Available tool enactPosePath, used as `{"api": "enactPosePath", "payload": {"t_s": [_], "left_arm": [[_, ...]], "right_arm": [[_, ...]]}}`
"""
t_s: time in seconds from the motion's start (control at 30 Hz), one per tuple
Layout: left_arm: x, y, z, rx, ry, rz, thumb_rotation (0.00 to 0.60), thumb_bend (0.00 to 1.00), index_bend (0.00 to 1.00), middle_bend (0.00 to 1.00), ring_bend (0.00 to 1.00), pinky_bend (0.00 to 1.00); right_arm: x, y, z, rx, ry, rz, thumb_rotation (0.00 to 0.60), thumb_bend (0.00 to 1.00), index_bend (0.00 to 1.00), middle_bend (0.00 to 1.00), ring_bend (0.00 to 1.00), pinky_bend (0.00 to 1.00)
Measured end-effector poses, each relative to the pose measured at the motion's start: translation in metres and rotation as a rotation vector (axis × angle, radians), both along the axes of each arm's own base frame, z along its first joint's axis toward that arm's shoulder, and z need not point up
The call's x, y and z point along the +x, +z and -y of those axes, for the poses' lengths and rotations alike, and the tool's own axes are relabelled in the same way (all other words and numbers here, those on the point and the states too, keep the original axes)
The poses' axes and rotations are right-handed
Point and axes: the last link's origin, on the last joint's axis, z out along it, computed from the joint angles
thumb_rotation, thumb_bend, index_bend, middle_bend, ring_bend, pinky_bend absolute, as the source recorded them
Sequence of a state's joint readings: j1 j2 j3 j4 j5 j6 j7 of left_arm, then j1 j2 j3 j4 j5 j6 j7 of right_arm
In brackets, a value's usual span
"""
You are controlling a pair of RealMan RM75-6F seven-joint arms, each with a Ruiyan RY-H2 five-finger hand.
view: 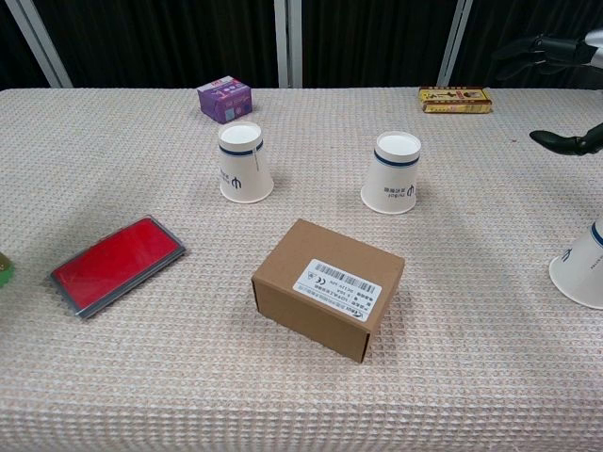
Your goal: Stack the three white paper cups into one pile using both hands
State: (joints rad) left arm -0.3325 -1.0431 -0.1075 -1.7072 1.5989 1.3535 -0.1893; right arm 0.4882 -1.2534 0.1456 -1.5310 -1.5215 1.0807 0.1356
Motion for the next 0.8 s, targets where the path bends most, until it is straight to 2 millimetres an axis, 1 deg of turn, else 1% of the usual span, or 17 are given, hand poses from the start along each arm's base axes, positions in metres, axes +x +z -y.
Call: {"api": "enactPosePath", "payload": {"t_s": [0.2, 0.37, 0.47, 0.5, 0.57, 0.7, 0.8], "left_arm": [[-0.001, -0.003, -0.004, -0.011, 0.007, -0.001, 0.600, 0.15, 0.29, 0.15, 0.09, 0.11], [0.000, -0.004, -0.002, -0.012, 0.005, 0.000, 0.600, 0.15, 0.29, 0.15, 0.09, 0.11], [0.001, -0.004, 0.000, -0.013, 0.004, 0.001, 0.600, 0.15, 0.29, 0.15, 0.09, 0.11], [0.000, -0.003, 0.001, -0.013, 0.004, 0.001, 0.600, 0.15, 0.29, 0.15, 0.09, 0.11], [-0.001, -0.004, 0.004, -0.013, 0.007, 0.001, 0.600, 0.15, 0.29, 0.15, 0.09, 0.11], [-0.006, -0.005, 0.011, -0.014, 0.021, 0.002, 0.600, 0.15, 0.29, 0.15, 0.09, 0.11], [-0.011, -0.010, 0.014, -0.022, 0.040, 0.019, 0.600, 0.15, 0.29, 0.15, 0.09, 0.11]], "right_arm": [[-0.004, 0.001, 0.002, -0.001, -0.010, 0.012, 0.600, 0.35, 0.09, 0.16, 0.03, 0.14], [-0.005, 0.006, -0.006, -0.007, 0.005, 0.014, 0.600, 0.35, 0.09, 0.16, 0.03, 0.14], [-0.008, 0.011, -0.019, -0.005, 0.013, 0.023, 0.600, 0.30, 0.09, 0.16, 0.03, 0.14], [-0.011, 0.013, -0.026, -0.001, 0.012, 0.026, 0.600, 0.27, 0.09, 0.16, 0.03, 0.14], [-0.018, 0.016, -0.040, 0.007, 0.006, 0.027, 0.600, 0.20, 0.09, 0.16, 0.03, 0.14], [-0.042, 0.022, -0.075, 0.026, -0.040, 0.024, 0.600, 0.06, 0.09, 0.16, 0.03, 0.14], [-0.060, 0.026, -0.091, 0.028, -0.082, 0.014, 0.600, 0.04, 0.09, 0.16, 0.03, 0.14]]}}
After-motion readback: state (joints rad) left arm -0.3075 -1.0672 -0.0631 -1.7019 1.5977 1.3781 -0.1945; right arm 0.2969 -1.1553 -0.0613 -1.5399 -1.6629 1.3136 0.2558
